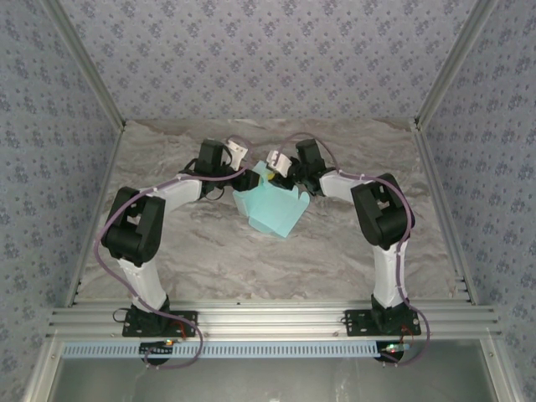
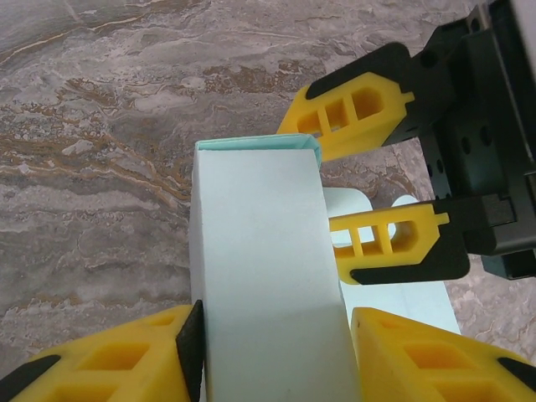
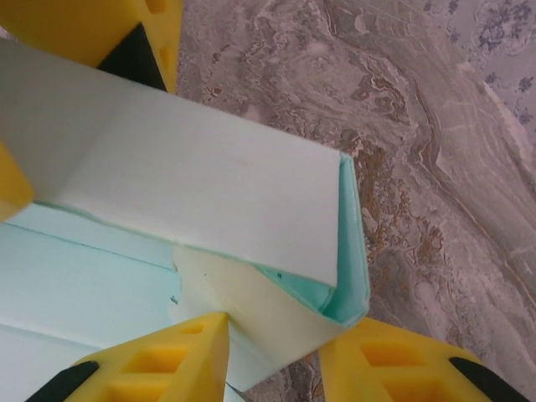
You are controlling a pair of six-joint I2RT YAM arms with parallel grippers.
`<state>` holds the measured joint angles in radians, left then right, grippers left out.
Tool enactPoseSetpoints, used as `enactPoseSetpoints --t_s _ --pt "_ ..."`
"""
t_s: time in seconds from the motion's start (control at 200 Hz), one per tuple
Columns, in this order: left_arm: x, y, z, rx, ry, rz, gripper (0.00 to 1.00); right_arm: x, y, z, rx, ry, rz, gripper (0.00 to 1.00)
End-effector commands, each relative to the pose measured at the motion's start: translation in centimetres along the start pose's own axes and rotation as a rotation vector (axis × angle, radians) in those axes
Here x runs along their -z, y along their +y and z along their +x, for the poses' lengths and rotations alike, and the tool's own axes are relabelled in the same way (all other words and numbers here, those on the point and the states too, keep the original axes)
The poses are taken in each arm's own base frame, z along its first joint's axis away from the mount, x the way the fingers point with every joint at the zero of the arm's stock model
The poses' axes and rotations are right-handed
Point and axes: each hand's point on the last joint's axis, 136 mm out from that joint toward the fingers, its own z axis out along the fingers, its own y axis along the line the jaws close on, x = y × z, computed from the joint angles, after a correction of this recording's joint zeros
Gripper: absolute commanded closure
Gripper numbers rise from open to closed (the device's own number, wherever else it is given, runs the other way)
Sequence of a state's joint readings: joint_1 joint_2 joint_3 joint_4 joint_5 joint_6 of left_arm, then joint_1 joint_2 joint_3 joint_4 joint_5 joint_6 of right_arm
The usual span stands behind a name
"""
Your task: Fold the paper box
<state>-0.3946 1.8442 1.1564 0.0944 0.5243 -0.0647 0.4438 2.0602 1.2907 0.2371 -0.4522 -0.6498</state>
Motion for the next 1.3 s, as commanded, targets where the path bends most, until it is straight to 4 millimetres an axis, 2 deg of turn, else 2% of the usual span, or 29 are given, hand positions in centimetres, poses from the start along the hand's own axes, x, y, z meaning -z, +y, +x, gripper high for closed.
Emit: enactPoseSetpoints --t_s 0.0,0.125,0.41,0.725,0.819,0.829,0.879,1.049,1.179,1.294 --pt "-0.7 -0.5 1.1 0.017 0.033 0.044 0.51 -0.7 0.2 -0.1 -0.034 -0.035 0.007 0.65" --pt "-0.6 -0.9 0.9 0.007 0.029 0.068 0.54 -1.0 -0.4 -0.2 -0.053 -0.040 0.018 0.65" --pt "-0.4 -1.8 0.7 0.010 0.015 0.126 0.55 -1.9 0.5 -1.6 -0.067 -0.040 0.055 0.66" --pt "0.1 -2.3 0.5 0.040 0.003 0.151 0.55 -2.0 1.0 -0.9 -0.022 0.011 0.161 0.81" --pt "0.5 -2.4 0.2 0.068 -0.003 0.157 0.52 -1.5 0.2 -1.2 -0.008 0.008 0.235 0.86" --pt "0.5 -2.5 0.2 0.070 -0.005 0.157 0.51 -1.5 0.7 -0.2 -0.016 0.028 0.229 0.86" --pt "1.0 -2.7 -0.2 0.087 -0.028 0.161 0.48 -1.3 0.8 0.3 -0.025 0.032 0.243 0.87" --pt "3.5 -3.0 -2.7 0.130 -0.117 0.159 0.35 -0.4 1.4 0.0 -0.014 0.009 0.261 0.89" --pt "6.4 -3.6 -5.1 0.149 -0.185 0.160 0.30 0.8 2.4 -0.8 -0.065 -0.012 0.259 0.89" --pt "8.9 -3.6 -6.1 0.119 -0.225 0.125 0.28 2.0 3.3 -1.2 -0.163 -0.030 0.258 0.89"
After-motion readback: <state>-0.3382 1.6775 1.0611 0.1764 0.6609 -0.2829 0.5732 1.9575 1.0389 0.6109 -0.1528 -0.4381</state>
